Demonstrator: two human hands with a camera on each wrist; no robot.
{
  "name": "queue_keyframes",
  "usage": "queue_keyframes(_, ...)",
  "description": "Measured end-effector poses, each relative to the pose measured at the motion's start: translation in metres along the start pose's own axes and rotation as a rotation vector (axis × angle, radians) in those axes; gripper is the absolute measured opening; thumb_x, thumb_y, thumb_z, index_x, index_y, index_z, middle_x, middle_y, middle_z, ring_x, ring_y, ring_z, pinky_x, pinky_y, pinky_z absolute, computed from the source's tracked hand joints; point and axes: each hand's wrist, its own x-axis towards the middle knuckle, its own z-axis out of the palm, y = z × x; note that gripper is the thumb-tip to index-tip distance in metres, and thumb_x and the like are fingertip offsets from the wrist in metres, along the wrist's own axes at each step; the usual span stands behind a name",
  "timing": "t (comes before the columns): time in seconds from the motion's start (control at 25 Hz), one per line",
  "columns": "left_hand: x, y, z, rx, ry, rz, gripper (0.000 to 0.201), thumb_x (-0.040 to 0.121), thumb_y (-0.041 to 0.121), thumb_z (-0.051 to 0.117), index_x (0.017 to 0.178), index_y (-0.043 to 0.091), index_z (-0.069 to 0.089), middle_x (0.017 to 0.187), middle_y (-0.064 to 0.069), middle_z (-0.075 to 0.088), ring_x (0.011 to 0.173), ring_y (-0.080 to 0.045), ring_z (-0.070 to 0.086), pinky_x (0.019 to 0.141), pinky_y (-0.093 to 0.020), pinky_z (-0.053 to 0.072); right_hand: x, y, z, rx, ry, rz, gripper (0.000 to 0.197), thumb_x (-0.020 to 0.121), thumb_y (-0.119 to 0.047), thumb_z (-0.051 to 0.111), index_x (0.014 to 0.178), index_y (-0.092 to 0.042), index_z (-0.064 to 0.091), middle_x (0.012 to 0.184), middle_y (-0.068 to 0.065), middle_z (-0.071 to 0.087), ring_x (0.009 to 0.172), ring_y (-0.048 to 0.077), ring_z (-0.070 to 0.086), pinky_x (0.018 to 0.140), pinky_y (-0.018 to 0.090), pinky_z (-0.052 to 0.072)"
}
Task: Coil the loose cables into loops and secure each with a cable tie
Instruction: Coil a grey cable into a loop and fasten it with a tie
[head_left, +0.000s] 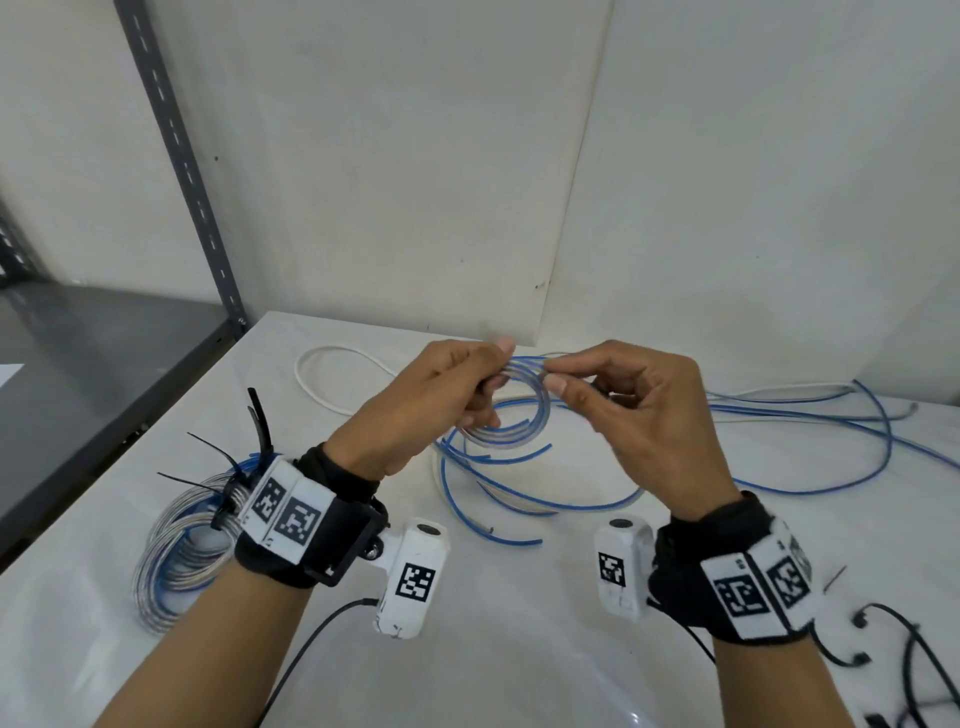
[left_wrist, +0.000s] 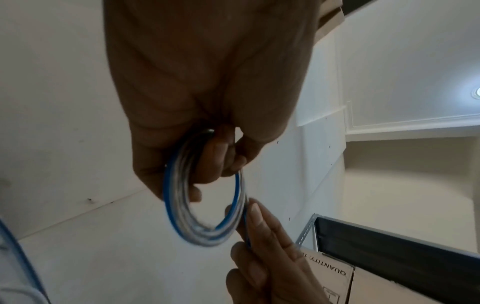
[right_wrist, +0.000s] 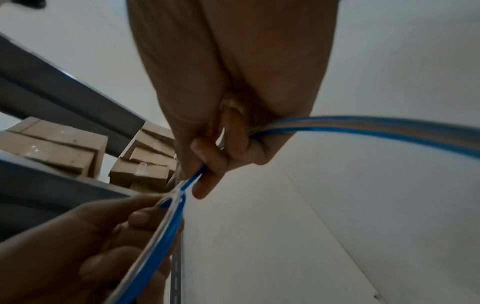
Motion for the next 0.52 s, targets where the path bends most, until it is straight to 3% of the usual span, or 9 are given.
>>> queue_keyframes(0.16,0.005,0.002,-0.003,-0.256,0.112,0.127,0.041,0.109,0.035,0.036,0.072,0.015,0.036,0.056,0.013,0.030,0.048,-0.009,0.021,0.067,-0.026,0.049,0.004,-0.001,0.000,0.199,0.148,0.049,0.013,0.081,-0.019,0.079,0.087,-0.009,0.074,0.082,0.011,0.077,0.050,0.015,0.051,0.051,0.022,0.043)
queue_keyframes(0.24,0.006,0.003,-0.001,-0.375,0.152,0.189,0.040,0.108,0.035,0.035,0.072,0.017,0.036,0.062,0.007,0.024,0.048,-0.008,0.020,0.062,-0.025,0.046,0.001,-0.004,0.017,0.323,0.136,0.110,0.013,0.083,-0.011,0.077,0.088,-0.003,0.069,0.077,0.015,0.075,0.046,0.013,0.049,0.047,0.017,0.040)
queue_keyframes(0.32,0.006,0.002,0.001,-0.454,0.200,0.218,0.042,0.109,0.035,0.034,0.071,0.018,0.039,0.069,-0.002,0.015,0.050,-0.010,0.018,0.059,-0.024,0.043,-0.002,-0.005,0.036,0.400,0.135,0.156,0.013,0.084,-0.004,0.077,0.089,-0.004,0.065,0.075,0.010,0.074,0.045,0.013,0.049,0.046,0.016,0.039)
queue_keyframes(0.4,0.007,0.002,0.004,-0.494,0.243,0.236,0.043,0.110,0.035,0.033,0.072,0.017,0.039,0.072,-0.006,0.010,0.052,-0.012,0.015,0.056,-0.023,0.041,-0.004,-0.007,0.048,0.451,0.187,0.161,0.014,0.085,-0.004,0.077,0.089,-0.007,0.064,0.083,0.012,0.077,0.046,0.015,0.049,0.047,0.017,0.040)
queue_keyframes(0.52,0.008,-0.002,0.011,-0.531,0.262,0.260,0.043,0.110,0.038,0.031,0.073,0.015,0.038,0.068,-0.002,0.010,0.051,-0.011,0.017,0.057,-0.024,0.042,-0.008,-0.009,0.056,0.493,0.280,0.144,0.012,0.085,-0.010,0.077,0.089,-0.009,0.066,0.092,0.020,0.077,0.049,0.015,0.051,0.048,0.018,0.042)
